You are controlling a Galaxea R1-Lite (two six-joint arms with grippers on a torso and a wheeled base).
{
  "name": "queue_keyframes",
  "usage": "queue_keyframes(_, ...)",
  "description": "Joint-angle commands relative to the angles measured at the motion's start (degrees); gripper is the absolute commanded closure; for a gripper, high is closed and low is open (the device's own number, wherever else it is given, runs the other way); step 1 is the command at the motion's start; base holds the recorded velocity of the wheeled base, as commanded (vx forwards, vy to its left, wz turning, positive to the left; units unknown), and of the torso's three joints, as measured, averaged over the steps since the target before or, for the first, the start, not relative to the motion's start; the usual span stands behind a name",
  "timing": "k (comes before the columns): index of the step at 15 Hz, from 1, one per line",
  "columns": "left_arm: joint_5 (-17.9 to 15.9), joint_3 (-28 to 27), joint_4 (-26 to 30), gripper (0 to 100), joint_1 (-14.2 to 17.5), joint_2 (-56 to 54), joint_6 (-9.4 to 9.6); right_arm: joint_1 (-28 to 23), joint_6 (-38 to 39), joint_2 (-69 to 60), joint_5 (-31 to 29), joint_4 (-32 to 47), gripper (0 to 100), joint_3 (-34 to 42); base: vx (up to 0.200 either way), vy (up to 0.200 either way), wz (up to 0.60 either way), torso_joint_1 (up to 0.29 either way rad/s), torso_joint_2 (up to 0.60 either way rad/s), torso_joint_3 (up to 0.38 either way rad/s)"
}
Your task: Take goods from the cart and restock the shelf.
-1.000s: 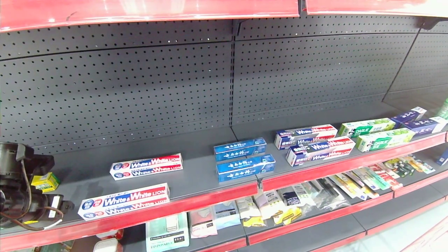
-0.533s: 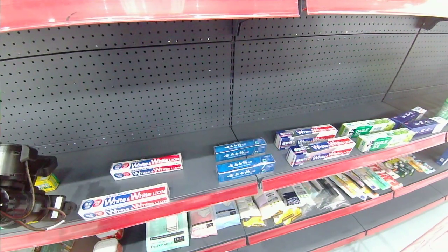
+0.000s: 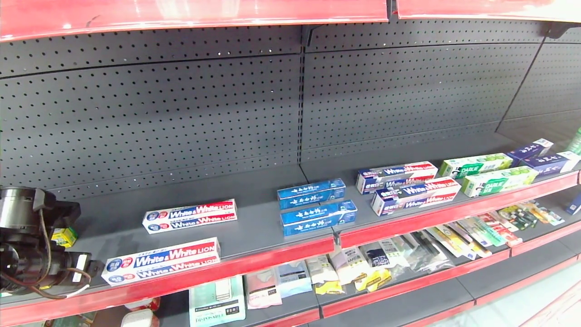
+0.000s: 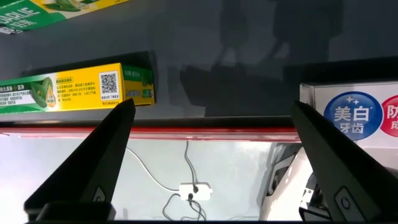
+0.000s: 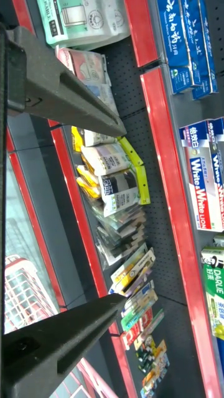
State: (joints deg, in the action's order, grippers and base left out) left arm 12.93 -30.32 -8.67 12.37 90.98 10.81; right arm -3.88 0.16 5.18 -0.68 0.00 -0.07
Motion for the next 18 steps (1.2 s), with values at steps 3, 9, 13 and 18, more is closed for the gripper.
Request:
queue_keyframes(3,-0.01,-0.09,-0.21,0,-0.16,0.43,0.00,0.10,0.02,0.09,-0.02,0.00,0,-0.01,0.000,0.000,0.00,0.000,0.00,0.000)
queue_keyframes(9,-0.01,-0.09,-0.21,0,-0.42,0.60,0.00,0.01,0.02,0.09,-0.02,0.00,0,-0.01,0.000,0.000,0.00,0.000,0.00,0.000)
queue_keyframes(13,-0.01,-0.09,-0.30,0,-1.48,0.60,-0.18,0.01,0.02,0.09,-0.02,0.00,0,-0.01,0.000,0.000,0.00,0.000,0.00,0.000)
queue_keyframes(18,-0.01,-0.09,-0.30,0,-2.44,0.60,-0.71,0.01,0.02,0.09,-0.02,0.00,0,-0.01,0.000,0.000,0.00,0.000,0.00,0.000)
